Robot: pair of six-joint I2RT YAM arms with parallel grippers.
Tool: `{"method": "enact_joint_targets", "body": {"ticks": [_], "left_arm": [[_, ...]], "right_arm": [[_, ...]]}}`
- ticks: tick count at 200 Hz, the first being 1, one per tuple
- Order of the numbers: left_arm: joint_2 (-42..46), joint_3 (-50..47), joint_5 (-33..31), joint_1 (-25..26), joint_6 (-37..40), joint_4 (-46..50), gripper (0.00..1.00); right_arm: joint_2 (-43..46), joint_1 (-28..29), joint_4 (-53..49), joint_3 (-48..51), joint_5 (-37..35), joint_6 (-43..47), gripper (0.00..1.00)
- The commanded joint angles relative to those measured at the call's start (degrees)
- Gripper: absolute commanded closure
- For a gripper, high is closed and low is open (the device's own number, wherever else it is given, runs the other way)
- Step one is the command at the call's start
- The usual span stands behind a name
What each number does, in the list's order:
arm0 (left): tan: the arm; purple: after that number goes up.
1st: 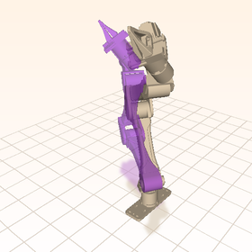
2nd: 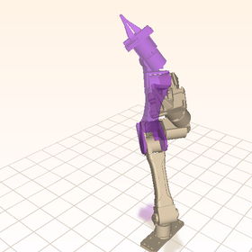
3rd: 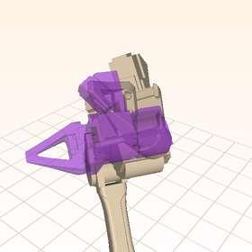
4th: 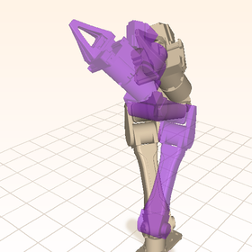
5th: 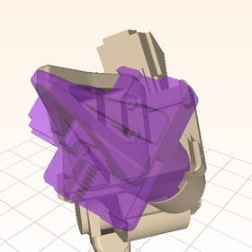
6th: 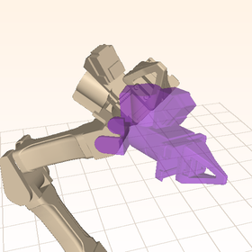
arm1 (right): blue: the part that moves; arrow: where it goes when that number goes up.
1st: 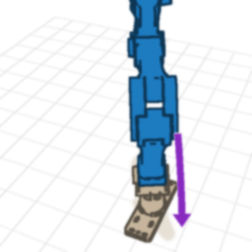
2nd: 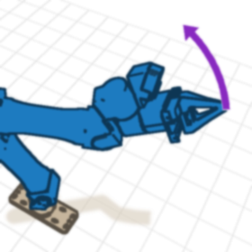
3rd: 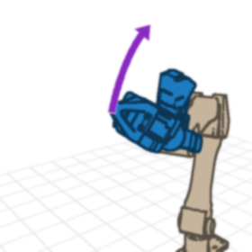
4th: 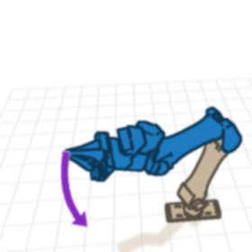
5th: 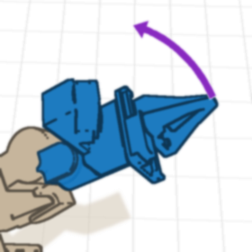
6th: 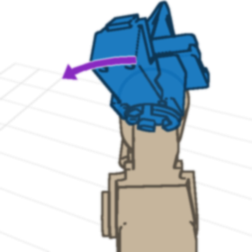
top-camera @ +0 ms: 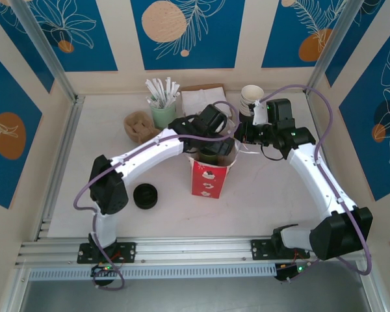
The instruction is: Pack the takeout coffee
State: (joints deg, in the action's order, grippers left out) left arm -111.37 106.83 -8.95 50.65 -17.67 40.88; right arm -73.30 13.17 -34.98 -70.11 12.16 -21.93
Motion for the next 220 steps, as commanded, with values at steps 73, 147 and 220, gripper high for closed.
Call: {"method": "enact_joint_targets", "body": {"ticks": [73,147,220], "left_arm": [[8.6,2.5,6.2,0.1,-0.8,-1.1,0.02],[13.0,9.1,-6.3,-1.8,-1.1,-0.9,0.03],[16.0,9.3,-8.9,-7.8,-5.5,2.7,0.01]], "right_arm": [[-2.3,0.4,-0.8,-3.9,1.7,-0.9,0.92],[-3.9,3.1,3.8,-3.6,2.3,-7.3,0.96],[-4.8,6.9,5.3,-5.0,1.1,-8.2,0.97]]}}
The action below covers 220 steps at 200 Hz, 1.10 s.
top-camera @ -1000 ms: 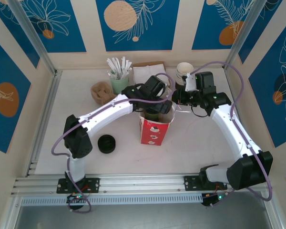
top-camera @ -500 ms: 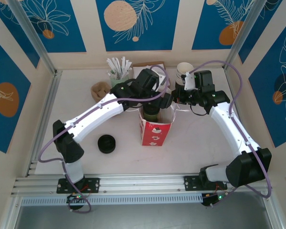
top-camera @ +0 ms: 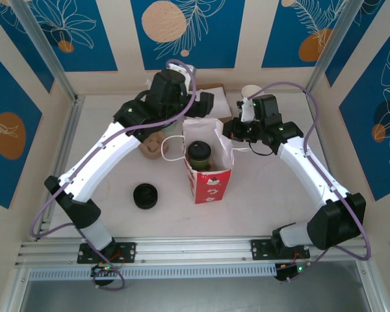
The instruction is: Pack the takeout coffee
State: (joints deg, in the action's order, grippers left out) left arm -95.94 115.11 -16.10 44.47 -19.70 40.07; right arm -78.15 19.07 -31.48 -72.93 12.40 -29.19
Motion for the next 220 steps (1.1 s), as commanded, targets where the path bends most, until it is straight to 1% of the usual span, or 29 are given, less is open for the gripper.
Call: {"method": "enact_joint_targets", "body": {"ticks": [1,20,62,102,173,208,220], "left_arm": [[0.6,0.9,-1.7,-1.7,-3.5,3.6,0.01],[1.2,0.3,-2.1,-3.2,-4.8,4.4,0.01],[3.1,-2.6,-1.7,-6.0,-4.6,3.3,0.01],[3.6,-4.2,-1.5,-6.9,-5.0,2.6,0.01],[3.0,-5.0,-1.3,-7.3,-5.9,2.4,0.01],[1.3,-3.7,-2.7,-8.6,-8.2,4.9,0.01],[0.8,-3.5,-3.2,-9.0,-7.9,5.1,0.01]], "right_arm": [[0.0,1.0,1.8,-2.2,0.8,-1.0,0.97],[1.0,1.4,3.5,-2.0,1.3,-0.5,1.00],[4.5,1.5,7.0,0.2,2.8,1.4,1.00],[7.3,1.5,10.4,3.0,4.4,2.7,1.00],[7.1,1.1,10.9,3.5,5.8,3.7,1.00],[3.8,0.6,8.2,0.3,5.6,1.6,1.00],[2.6,0.5,7.2,-0.8,5.4,0.5,1.00]]}}
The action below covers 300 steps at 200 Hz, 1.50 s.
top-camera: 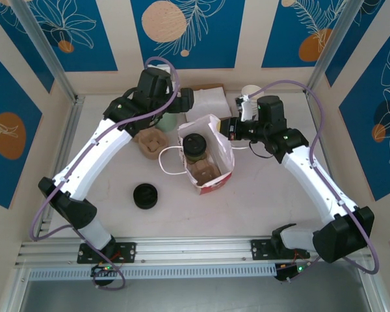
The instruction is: Pack the takeout coffee
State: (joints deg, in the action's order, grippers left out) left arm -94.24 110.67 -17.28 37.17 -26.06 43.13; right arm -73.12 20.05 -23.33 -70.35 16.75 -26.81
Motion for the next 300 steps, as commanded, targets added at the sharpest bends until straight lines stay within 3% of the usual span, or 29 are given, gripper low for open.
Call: {"method": "enact_joint_targets", "body": {"ticks": [1,81,117,162,186,229,300], "left_arm": [[-0.9,0.9,-2.1,-1.7,-1.5,2.1,0.01],[-5.0,0.3,-9.9,-8.8,-1.6,-0.1,0.01],[-8.1,0.3,-8.8,-12.2,2.1,-2.0,0.02],[-9.5,-1.4,-1.8,-14.4,7.8,-5.8,0.07],[-10.5,-0.5,3.3,-15.0,10.2,-6.3,0.12],[-15.8,6.7,6.5,-15.2,13.8,-1.8,0.23],[-19.4,8.0,5.1,-16.0,14.8,-0.9,0.46]], "right_arm": [[-2.5,-0.4,-1.0,-3.4,1.0,-2.0,1.00],[-7.8,0.7,-1.5,-4.9,-3.5,-7.5,1.00],[-9.3,2.4,3.0,-3.0,-4.7,-9.9,0.84],[-11.6,2.5,1.1,-8.5,-6.0,-7.5,0.64],[-11.8,2.4,-1.1,-12.5,-5.8,-4.4,0.58],[-13.1,1.8,-13.5,-23.7,-9.8,-2.8,0.57],[-7.1,0.9,-15.1,-20.1,-14.3,-4.1,0.56]]}}
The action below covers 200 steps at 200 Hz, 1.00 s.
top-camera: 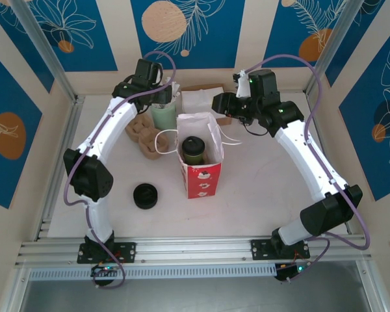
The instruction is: Pack the takeout coffee
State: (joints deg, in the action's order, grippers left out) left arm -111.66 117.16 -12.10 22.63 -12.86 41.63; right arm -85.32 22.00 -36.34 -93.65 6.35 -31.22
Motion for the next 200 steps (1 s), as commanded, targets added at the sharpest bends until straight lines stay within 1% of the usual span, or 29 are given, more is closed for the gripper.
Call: {"method": "enact_joint_targets", "body": {"ticks": [1,6,15,55,101,116,144,171,193,200], "left_arm": [[-2.0,1.5,-0.1,-1.5,1.6,0.5,0.46],[-2.2,1.3,0.2,-1.5,1.6,0.2,0.50],[-2.7,1.2,0.5,-1.5,1.6,0.0,0.54],[-4.6,1.2,0.5,-1.4,1.0,-0.2,0.63],[-5.5,1.6,-0.4,-1.5,1.3,-0.9,0.64],[-5.4,1.9,-0.7,-1.5,1.5,-0.8,0.68],[-5.2,2.4,-0.9,-1.4,2.0,-0.6,0.71],[-5.1,2.7,-1.4,-1.5,2.4,-0.1,0.78],[-4.7,2.9,-1.1,-1.5,2.4,-0.2,0.88],[-4.6,3.2,-1.1,-1.5,2.5,0.0,0.89]], "right_arm": [[5.1,-1.1,-2.1,3.4,-3.9,0.3,0.56],[5.5,-1.2,-2.0,3.7,-4.0,0.4,0.56],[6.1,-1.3,-1.8,4.4,-4.2,0.5,0.56],[6.7,-2.4,-1.8,5.4,-3.4,0.2,0.56],[6.3,-2.8,-1.5,5.2,-2.3,0.1,0.57],[6.2,-2.8,-1.3,5.2,-1.9,0.1,0.57],[6.2,-2.8,-0.9,5.7,-1.5,-0.1,0.57],[6.3,-2.9,-0.9,6.0,-1.3,-0.1,0.57],[6.6,-3.1,-0.7,6.3,-1.4,0.0,0.57],[6.7,-3.2,-0.6,6.3,-1.6,0.1,0.57]]}}
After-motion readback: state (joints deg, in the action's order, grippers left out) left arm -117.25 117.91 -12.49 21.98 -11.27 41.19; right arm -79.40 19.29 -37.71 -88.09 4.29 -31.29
